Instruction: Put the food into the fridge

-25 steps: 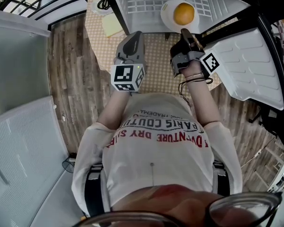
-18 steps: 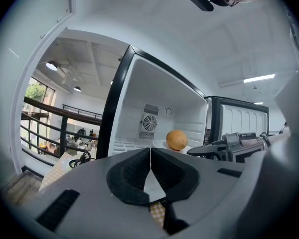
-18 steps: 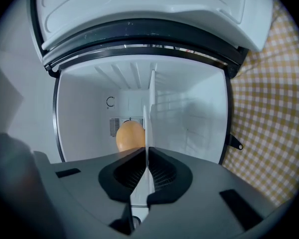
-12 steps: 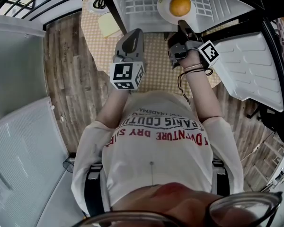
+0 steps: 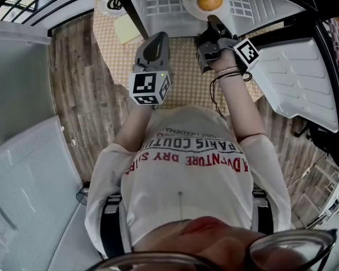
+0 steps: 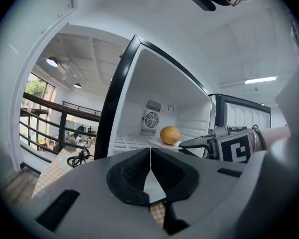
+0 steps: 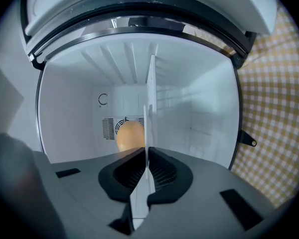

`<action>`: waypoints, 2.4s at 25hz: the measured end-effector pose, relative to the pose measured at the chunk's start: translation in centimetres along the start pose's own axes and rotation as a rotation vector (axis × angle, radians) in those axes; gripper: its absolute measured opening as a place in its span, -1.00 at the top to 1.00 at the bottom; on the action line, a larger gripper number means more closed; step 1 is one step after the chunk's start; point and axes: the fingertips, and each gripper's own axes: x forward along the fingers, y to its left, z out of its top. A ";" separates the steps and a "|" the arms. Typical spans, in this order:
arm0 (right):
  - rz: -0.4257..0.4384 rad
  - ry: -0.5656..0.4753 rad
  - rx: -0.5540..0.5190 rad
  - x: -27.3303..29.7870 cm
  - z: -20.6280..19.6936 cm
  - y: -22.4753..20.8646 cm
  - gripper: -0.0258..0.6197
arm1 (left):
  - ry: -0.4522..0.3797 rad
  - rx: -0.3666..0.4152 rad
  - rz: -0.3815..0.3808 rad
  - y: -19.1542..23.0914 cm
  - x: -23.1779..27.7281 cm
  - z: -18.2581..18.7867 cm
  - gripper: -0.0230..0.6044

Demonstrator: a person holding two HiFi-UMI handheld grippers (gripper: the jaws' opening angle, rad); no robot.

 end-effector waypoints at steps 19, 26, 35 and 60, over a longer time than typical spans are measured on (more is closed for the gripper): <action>0.015 0.011 -0.019 1.8 0.0 0.4 0.81 | 0.014 -0.041 0.022 1.1 0.4 -0.4 0.84; 0.038 -0.021 -0.016 1.4 0.3 0.7 0.46 | 0.010 -0.034 0.022 0.8 -0.1 -0.2 0.84; 0.131 0.063 -0.156 -1.6 -2.0 2.0 0.51 | -0.018 -0.023 0.008 -0.3 -0.4 0.7 0.84; 0.163 0.143 -1.504 -7.6 -7.0 3.0 0.84 | 0.011 0.041 -0.044 -2.8 -1.6 0.4 0.84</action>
